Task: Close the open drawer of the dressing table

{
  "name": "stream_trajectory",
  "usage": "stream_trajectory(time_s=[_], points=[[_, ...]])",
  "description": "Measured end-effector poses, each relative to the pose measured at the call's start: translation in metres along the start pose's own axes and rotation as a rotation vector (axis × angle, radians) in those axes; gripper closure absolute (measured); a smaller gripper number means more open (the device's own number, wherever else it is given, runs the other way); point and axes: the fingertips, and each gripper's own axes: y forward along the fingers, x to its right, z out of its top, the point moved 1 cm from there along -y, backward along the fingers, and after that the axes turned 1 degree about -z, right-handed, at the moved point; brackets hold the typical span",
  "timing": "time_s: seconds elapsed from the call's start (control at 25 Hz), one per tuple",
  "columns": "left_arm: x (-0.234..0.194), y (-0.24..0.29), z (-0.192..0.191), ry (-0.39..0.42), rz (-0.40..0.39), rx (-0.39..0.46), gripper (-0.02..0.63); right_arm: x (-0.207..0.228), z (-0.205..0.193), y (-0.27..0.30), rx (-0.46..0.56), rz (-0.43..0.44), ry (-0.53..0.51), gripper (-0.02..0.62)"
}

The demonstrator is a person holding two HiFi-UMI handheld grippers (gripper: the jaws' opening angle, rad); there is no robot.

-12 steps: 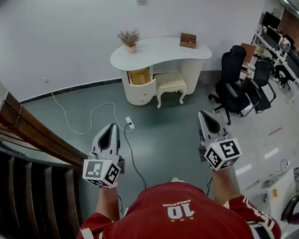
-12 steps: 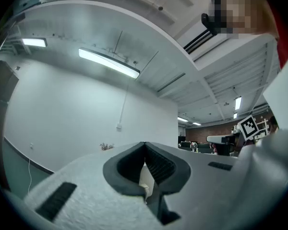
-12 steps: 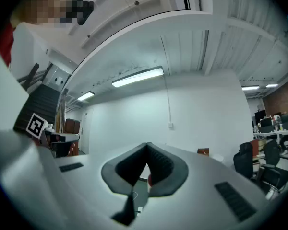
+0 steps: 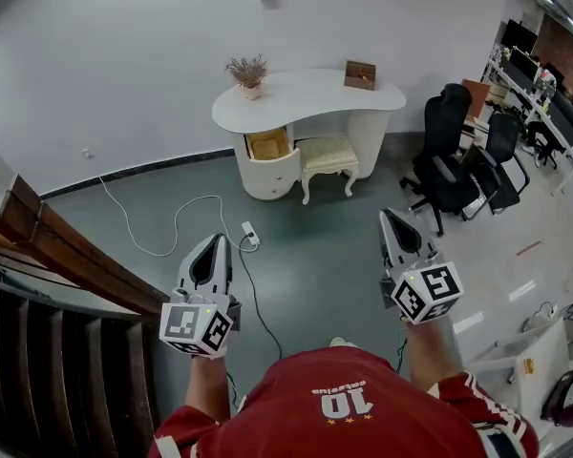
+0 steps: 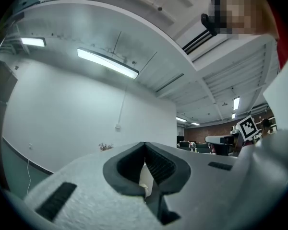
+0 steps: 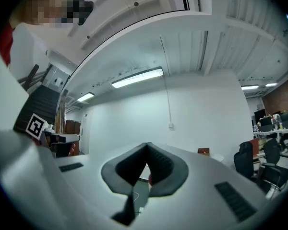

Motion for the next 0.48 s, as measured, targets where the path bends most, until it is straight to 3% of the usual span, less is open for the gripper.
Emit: stream_trajectory(time_s=[0.24, 0.48], points=[[-0.006, -0.002, -0.008, -0.027, -0.008, -0.006, 0.604, -0.015, 0.005, -0.002, 0.037, 0.041, 0.032, 0.592], [-0.007, 0.006, -0.011, -0.048, -0.02, 0.002, 0.604, -0.016, 0.007, 0.003, 0.011, 0.044, 0.021, 0.592]])
